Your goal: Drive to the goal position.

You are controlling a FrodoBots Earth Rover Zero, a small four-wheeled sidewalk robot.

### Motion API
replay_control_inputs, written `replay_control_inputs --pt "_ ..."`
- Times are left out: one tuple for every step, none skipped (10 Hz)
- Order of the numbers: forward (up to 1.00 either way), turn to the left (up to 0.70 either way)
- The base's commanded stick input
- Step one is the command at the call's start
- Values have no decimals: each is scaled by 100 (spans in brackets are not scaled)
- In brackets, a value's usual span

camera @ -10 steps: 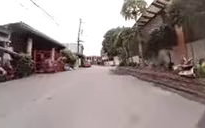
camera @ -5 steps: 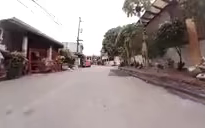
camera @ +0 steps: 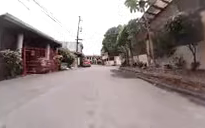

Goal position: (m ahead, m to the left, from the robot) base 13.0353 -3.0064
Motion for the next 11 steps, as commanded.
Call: replay_control_inputs --pt "100 0" --pt "100 0" --pt "100 0" --pt "100 0" --pt "100 0" --pt "100 0" --pt "100 0" --pt "100 0" --pt "100 0" --pt "100 0" --pt "100 0"
